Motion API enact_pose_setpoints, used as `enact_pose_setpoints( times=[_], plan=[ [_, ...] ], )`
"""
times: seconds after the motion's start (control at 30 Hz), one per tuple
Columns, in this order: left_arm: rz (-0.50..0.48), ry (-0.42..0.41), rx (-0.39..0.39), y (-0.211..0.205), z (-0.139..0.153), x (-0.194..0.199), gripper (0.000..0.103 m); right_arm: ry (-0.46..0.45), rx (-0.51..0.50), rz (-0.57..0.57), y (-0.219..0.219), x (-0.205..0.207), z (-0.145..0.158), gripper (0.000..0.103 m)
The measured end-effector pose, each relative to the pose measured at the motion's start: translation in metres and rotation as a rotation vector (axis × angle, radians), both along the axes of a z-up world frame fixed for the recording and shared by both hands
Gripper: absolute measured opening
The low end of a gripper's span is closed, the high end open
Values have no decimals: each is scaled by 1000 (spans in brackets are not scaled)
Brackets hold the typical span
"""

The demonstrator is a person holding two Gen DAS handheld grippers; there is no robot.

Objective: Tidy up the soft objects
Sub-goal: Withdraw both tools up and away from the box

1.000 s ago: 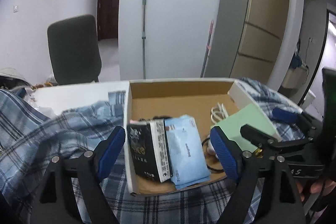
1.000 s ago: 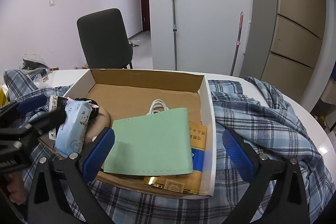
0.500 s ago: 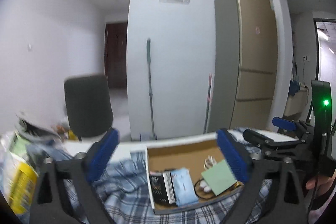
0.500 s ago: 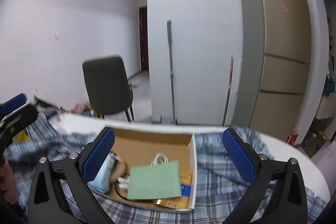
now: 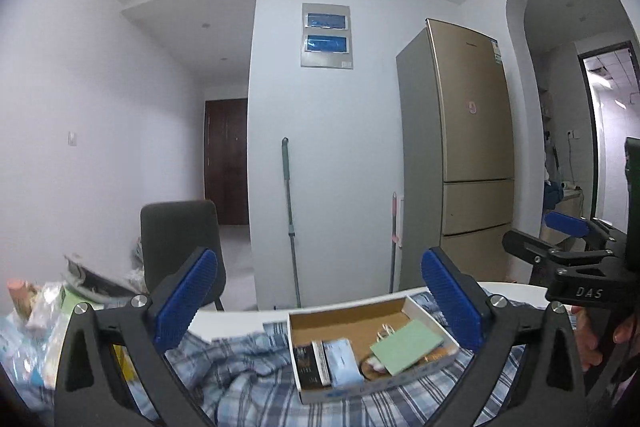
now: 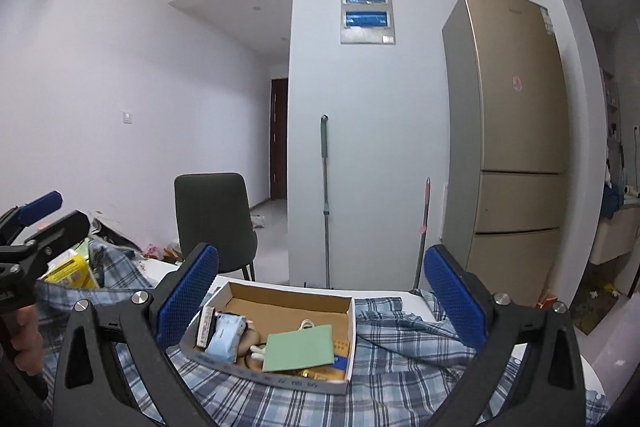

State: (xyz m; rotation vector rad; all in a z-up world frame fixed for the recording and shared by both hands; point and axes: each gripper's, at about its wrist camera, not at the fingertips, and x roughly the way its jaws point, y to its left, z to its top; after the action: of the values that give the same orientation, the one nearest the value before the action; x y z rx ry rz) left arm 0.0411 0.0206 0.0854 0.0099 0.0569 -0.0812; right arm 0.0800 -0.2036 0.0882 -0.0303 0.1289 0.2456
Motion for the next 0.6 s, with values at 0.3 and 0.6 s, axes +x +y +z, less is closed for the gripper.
enact_pose_setpoints(
  times=[0.3, 0.6],
  plan=[
    [7, 36, -17, 0, -36, -28, 103, -46, 10, -48, -5, -29, -37, 103],
    [21, 51, -9, 5, -73, -21, 103, 13, 4, -40, -10, -26, -69, 103]
  ],
)
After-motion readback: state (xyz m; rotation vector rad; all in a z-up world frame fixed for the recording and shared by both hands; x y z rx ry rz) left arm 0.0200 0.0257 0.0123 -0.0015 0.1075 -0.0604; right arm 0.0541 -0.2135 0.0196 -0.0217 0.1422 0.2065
